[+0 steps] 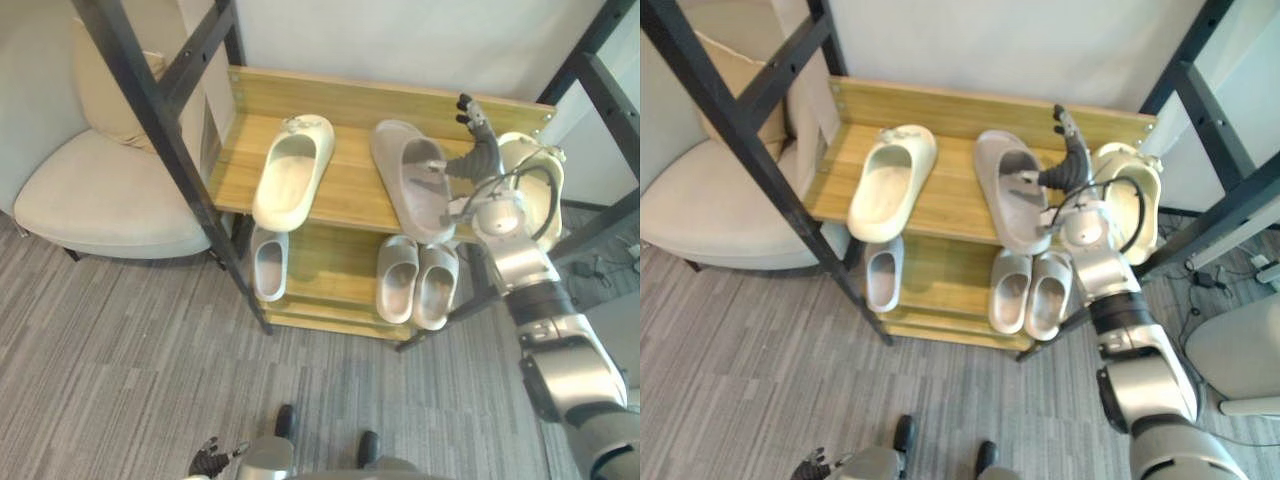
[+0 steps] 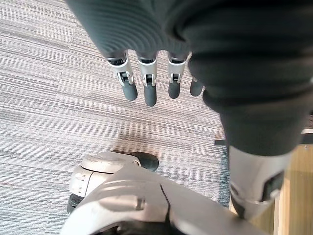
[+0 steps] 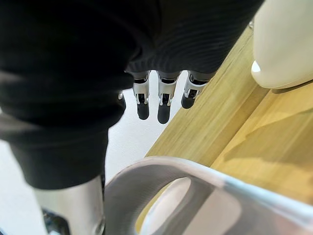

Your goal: Organize the slippers on the shoe rack

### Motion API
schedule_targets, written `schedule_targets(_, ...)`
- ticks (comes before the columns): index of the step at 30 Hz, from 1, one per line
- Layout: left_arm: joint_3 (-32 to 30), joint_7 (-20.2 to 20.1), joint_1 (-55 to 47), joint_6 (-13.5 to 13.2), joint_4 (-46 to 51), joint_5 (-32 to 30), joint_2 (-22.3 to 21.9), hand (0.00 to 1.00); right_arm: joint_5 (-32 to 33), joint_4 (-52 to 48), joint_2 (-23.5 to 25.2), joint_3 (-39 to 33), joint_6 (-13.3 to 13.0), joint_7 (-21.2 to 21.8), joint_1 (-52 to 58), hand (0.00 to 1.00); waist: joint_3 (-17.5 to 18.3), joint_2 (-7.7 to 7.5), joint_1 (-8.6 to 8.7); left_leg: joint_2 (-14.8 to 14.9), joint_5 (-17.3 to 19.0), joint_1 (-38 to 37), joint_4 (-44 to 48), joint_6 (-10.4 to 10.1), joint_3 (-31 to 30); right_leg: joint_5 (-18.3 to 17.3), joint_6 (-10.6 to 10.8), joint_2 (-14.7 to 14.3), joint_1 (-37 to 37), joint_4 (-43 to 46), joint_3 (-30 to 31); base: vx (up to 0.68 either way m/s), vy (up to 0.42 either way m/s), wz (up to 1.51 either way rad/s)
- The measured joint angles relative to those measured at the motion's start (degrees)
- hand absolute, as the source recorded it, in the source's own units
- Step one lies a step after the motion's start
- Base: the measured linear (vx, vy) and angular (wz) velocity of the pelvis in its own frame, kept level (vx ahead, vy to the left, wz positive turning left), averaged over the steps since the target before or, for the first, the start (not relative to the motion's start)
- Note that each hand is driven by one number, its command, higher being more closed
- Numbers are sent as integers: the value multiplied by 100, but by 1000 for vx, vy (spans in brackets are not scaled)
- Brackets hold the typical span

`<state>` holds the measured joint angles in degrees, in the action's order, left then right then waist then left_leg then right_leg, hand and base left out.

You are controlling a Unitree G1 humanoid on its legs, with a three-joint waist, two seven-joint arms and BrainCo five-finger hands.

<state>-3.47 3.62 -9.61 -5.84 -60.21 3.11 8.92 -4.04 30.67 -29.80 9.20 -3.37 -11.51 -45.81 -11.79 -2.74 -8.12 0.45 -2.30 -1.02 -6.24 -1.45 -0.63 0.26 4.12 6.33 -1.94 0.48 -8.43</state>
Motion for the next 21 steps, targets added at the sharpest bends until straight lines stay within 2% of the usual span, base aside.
schedule_targets(7, 10, -4, 6, -1, 2, 169, 37, 0, -9, 461, 2, 73, 9, 96, -574, 0, -119, -47, -31, -1, -54, 117, -1, -31, 14, -2, -2, -3, 74, -85, -4, -25, -13, -1)
schedule_targets(15, 9, -4, 6, -1, -8, 271, 67, 0, -53, 1120, 18, 303, 70, 186, -1123, 0, -240, -105, -144, 1, -85, 122, -3, -39, -4, -6, -6, -6, 68, -83, -31, -4, -1, 0)
schedule_targets(18, -3, 1, 7, -7, -7, 349, 104, 0, -55, 1403, 48, 309, 75, 218, -1353, 0, -330, -193, -197, 3, -102, 150, -4, -68, -27, -55, -26, -8, 78, -83, -49, -32, -13, 6)
schedule_targets(19, -3, 0, 7, -1, -16, 373, 113, 0, -57, 1551, 48, 342, 78, 250, -1493, 100, -380, -224, -216, 7, -114, 167, -4, -87, -48, -63, -26, -11, 84, -83, -56, -32, -17, 6)
schedule_targets(21, -2, 0, 7, -1, -18, 375, 120, 0, -67, 1601, 46, 363, 80, 262, -1538, 100, -394, -244, -243, 11, -120, 186, -4, -96, -65, -69, -27, -15, 91, -83, -65, -25, -12, 6)
